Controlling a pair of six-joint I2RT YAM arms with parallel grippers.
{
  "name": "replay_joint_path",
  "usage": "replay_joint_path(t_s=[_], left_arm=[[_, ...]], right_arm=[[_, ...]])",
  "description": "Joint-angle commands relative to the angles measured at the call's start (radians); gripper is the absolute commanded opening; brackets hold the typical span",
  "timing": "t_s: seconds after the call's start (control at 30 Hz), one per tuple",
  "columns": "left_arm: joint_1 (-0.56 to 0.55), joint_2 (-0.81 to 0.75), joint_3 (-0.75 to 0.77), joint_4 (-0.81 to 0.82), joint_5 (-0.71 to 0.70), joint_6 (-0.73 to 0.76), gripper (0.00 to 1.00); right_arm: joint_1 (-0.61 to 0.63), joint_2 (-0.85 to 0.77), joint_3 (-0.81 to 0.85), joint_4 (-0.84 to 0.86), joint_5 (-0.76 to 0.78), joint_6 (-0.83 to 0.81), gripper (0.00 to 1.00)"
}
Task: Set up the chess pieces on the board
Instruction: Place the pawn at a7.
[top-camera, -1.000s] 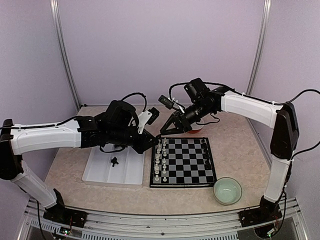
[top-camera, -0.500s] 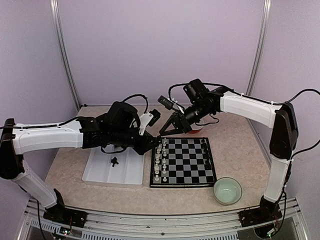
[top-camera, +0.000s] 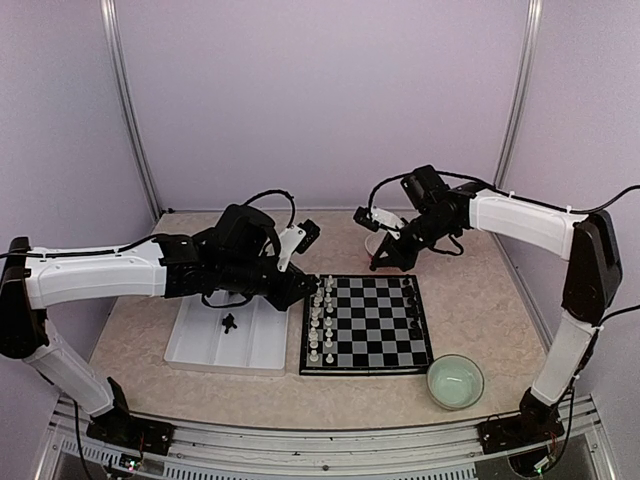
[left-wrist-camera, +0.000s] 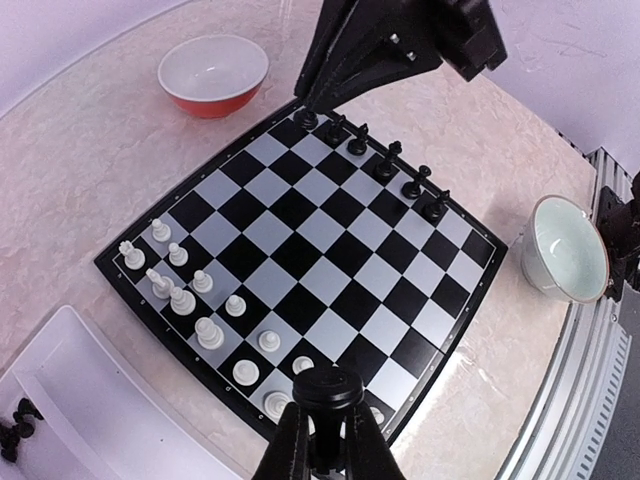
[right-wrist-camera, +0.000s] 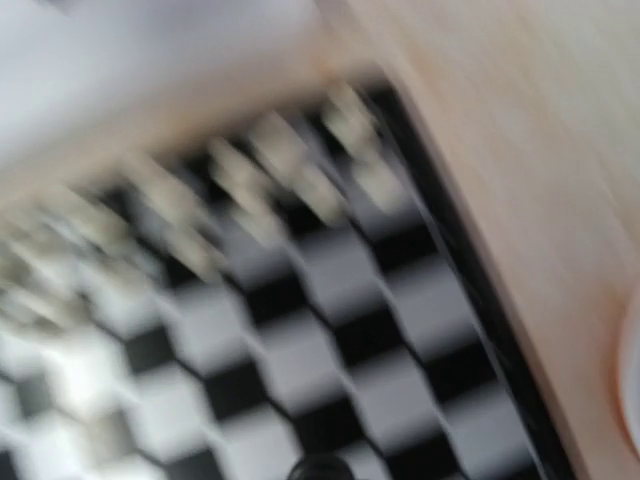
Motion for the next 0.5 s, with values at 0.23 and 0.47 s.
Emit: replay_joint_path(t_s=[0.23, 0.47], left_arm=[[-0.007, 0.035, 0.021, -0.006, -0.003, -0.017, 0.0], [-0.013, 0.041, 0.019, -0.012, -0.006, -0.02, 0.0]], right_arm=[[-0.089, 0.063, -0.121, 0.081, 0.286, -0.058, 0.0], [-0.1, 0.149, -0.082, 0.102, 0.324, -0.057, 0.0]])
